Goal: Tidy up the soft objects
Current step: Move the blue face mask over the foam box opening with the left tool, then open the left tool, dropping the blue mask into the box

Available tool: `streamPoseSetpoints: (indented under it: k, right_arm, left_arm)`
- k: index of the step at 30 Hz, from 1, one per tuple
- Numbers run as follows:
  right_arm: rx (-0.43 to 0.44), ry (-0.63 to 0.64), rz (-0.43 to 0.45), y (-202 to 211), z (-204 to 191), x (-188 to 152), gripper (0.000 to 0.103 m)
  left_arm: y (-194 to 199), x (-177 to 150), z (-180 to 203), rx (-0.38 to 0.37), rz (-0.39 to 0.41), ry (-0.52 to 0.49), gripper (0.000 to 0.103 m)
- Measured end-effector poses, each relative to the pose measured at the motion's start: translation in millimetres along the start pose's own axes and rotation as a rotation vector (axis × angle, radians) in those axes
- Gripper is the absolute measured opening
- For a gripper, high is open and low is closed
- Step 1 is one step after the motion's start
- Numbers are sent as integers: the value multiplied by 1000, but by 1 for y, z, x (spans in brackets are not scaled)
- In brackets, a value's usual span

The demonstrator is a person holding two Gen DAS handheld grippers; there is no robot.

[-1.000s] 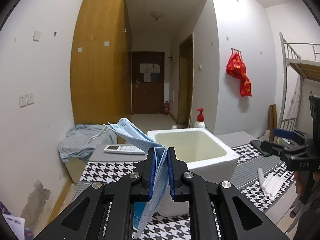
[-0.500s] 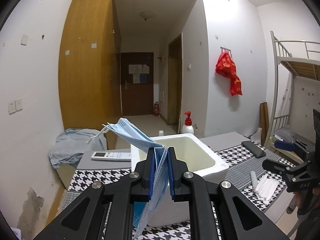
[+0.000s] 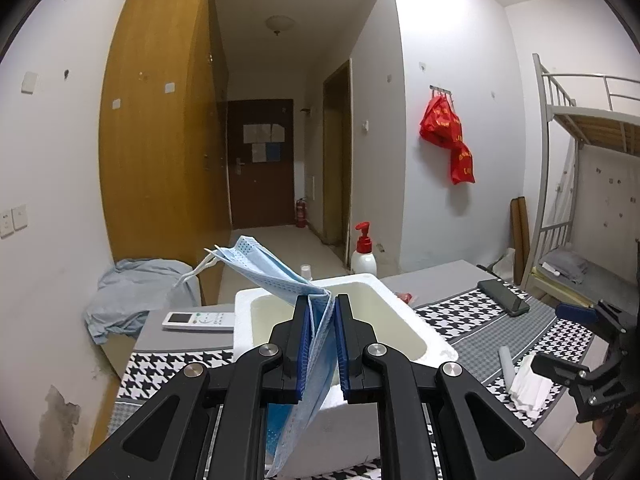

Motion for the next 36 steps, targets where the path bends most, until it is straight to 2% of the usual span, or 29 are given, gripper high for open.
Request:
streamPoseSetpoints:
  k: [10,27,36]
  right_arm:
    - [-21,-8,-13,2,5,-7,103]
    - [-75,-42,-24,8,29,-18,103]
    - [-81,-61,-27,7,37,-22,103]
  left_arm:
    - [-27,2,11,-43,-39,-13,12]
    - [-55,9,21,-64,-90,-61,12]
    - [-67,7,18,-41,-112,-69,15]
Point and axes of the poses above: each gripper's, at about its wrist camera, not at the fingertips, and y roughly against the way its jaws point, z to its right, x to its top, the point moved 6 cm from there along -y, roughly the way its jaws point, and after that the axes turned 6 degrees about -y, right-handed, at the moved point
